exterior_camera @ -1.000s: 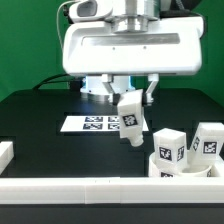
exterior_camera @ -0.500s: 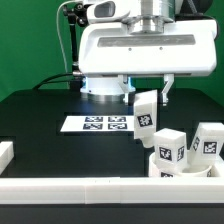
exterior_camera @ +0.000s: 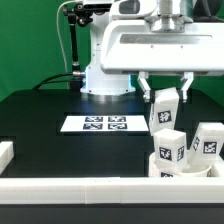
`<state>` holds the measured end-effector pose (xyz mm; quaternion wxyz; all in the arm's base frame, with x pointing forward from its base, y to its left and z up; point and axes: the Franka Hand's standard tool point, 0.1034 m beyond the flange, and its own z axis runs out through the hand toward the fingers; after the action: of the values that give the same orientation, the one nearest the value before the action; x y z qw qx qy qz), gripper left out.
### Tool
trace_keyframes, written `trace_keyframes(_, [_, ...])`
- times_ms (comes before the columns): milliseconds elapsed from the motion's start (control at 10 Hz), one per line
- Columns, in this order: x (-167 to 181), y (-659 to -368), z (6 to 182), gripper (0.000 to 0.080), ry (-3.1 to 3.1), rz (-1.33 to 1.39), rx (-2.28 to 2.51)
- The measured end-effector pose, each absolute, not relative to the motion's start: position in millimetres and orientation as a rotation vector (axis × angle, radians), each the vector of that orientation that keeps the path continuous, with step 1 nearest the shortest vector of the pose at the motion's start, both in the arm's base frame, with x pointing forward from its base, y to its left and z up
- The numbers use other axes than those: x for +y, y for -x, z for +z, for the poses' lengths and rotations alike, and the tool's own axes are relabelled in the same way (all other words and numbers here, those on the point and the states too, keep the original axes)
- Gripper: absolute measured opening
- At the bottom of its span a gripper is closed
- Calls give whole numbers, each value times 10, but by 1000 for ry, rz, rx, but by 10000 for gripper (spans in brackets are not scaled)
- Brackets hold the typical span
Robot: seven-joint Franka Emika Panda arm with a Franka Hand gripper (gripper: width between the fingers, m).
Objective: Assemble stool
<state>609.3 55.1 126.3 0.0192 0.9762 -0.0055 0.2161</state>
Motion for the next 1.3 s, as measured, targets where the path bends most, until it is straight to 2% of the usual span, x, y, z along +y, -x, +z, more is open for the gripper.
trace_keyframes(300, [559, -6092, 1257, 327, -3030, 669, -15])
trace_keyframes(600, [765, -6056, 1268, 327, -3012, 667, 154])
trace_keyframes(1100, [761, -6036, 1239, 327, -3003, 668, 190])
trace_keyframes(1300, [876, -5909, 1179, 327, -2961, 732, 322])
